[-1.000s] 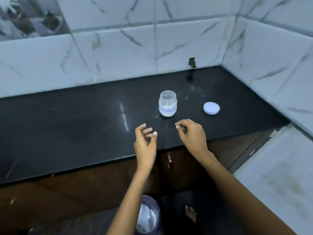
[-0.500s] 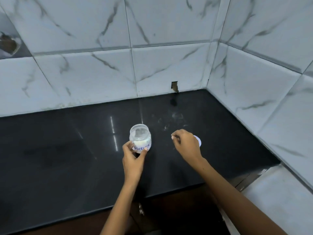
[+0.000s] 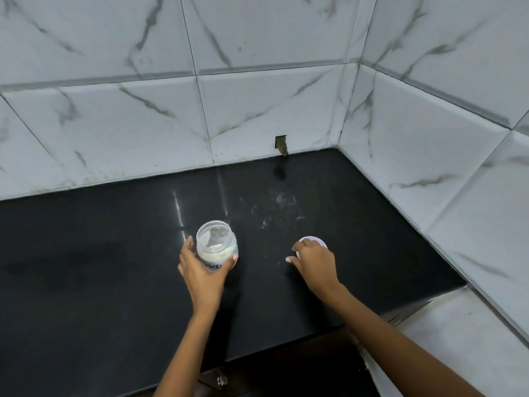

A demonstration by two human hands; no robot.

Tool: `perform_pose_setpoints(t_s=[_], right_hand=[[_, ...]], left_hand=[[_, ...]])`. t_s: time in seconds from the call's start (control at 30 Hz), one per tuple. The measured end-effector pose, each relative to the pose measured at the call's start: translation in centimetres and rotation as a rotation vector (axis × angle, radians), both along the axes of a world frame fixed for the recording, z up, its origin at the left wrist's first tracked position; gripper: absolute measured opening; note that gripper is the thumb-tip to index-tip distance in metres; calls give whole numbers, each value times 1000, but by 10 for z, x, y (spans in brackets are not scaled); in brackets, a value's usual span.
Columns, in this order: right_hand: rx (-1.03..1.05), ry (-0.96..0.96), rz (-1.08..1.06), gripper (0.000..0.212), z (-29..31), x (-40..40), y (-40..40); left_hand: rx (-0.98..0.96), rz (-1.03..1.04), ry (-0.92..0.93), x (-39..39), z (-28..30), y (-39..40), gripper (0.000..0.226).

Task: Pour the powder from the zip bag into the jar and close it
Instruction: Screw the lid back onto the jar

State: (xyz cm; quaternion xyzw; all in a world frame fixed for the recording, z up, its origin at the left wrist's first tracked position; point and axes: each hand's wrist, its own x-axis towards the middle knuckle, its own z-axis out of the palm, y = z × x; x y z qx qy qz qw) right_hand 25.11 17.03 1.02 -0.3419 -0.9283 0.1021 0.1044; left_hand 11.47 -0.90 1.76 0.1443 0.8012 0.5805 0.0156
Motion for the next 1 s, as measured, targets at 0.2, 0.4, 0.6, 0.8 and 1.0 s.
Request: perform_pose_setpoints(t_s=[0.2,0.4,0.6,0.8,1.0], right_hand=[[30,-53,9,24,-7,-9,-9],[-33,33,-29,24,-11,-14,-4],[-539,635,-29,14,35,-43,-11],[-1390,997,16,18,93,-82,-9],[-1929,898,-195,20,78,-112,-15]], left_hand=[[7,-62,70,-21,-4,0,68],[-2,-93,84,-35,-1,9,64],[-33,-93,90,-40,-1,22,65],[-30,-106,86,-45,-2,23,70],[-19,-111,88,-48,-4,23,71]])
